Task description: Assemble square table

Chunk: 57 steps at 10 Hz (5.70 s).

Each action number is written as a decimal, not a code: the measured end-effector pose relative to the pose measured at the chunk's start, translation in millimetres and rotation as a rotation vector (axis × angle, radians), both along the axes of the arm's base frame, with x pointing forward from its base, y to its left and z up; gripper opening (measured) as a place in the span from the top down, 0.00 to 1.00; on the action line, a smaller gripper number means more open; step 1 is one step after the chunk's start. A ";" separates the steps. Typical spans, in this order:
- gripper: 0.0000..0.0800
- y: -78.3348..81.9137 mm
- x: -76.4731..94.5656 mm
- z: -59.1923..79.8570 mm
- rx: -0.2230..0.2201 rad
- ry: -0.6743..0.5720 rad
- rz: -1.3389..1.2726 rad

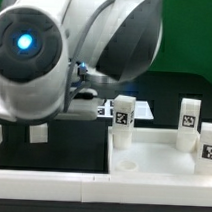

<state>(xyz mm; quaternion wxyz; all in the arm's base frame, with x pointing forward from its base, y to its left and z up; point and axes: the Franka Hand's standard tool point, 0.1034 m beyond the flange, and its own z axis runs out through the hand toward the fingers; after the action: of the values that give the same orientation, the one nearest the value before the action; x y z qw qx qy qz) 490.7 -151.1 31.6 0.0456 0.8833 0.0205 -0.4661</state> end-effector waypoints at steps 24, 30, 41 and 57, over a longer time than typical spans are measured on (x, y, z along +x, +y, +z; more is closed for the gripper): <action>0.65 2.5 30.7 54.3 -0.003 -0.362 -0.017; 0.65 32.7 95.1 102.7 0.035 -0.818 0.018; 0.65 94.6 129.7 109.6 0.003 -1.430 -0.004; 0.65 152.6 131.5 53.6 0.047 -1.447 -0.045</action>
Offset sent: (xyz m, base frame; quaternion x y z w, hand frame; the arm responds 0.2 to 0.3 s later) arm 0.0000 0.0047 -0.0083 -0.0002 0.0028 0.0083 1.0000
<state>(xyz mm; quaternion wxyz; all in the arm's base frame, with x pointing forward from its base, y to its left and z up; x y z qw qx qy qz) 622.2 1.6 85.2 0.0193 0.9715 -0.0230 0.2351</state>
